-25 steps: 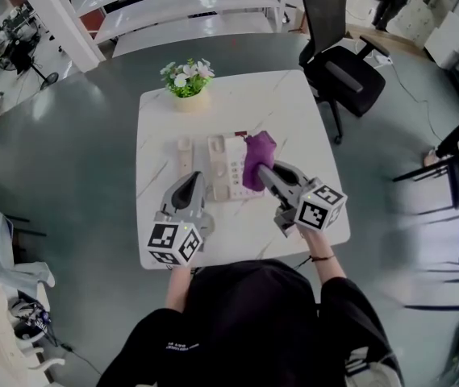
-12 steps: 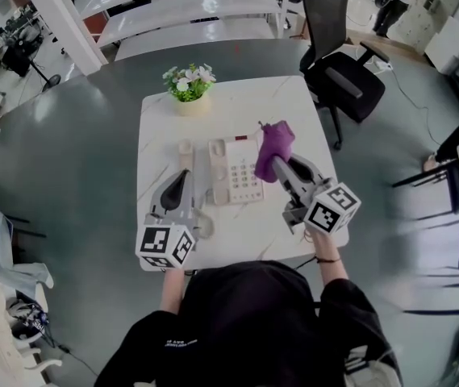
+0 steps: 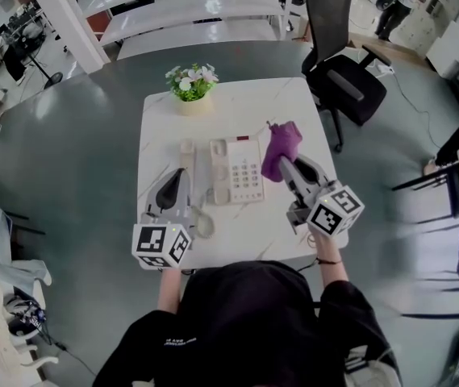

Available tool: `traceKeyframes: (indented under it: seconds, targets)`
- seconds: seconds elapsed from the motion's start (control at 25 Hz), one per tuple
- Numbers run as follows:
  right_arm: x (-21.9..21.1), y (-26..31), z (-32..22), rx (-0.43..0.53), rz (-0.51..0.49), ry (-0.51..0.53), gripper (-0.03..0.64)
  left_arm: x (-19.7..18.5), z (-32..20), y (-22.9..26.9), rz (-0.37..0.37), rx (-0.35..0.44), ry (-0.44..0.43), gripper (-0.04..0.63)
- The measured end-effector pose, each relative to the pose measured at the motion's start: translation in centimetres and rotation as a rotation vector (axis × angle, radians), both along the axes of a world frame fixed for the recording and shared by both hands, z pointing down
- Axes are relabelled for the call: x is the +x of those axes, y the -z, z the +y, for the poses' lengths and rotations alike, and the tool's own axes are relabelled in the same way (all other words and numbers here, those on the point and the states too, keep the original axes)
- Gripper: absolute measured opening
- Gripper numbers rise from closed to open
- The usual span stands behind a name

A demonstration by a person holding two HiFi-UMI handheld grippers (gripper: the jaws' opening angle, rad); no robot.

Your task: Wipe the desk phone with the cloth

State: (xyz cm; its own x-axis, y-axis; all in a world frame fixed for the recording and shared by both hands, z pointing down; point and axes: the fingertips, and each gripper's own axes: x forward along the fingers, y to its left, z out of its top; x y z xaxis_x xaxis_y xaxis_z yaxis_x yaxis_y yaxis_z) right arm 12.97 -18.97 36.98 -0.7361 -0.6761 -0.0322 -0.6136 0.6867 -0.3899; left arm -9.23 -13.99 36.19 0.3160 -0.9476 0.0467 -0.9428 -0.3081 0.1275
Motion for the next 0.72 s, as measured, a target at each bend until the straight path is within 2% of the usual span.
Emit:
traceKeyframes:
  seconds: [0.32,0.52,0.72]
  targets:
    - [0.28,-0.17,-0.07,0.010,0.021,-0.018,0.035,-0.57,0.15,-0.04,0.001,-0.005,0.014,-0.002]
    - [0.09,0.18,0.07,0.050,0.079,-0.020,0.035,-0.72,0.11,-0.15,0.002,-0.015,0.016,-0.002]
    - [0.21,0.27,0.25,0.047,0.070,-0.025,0.035,-0.69,0.24,-0.26,0.004,-0.022,0.019,-0.002]
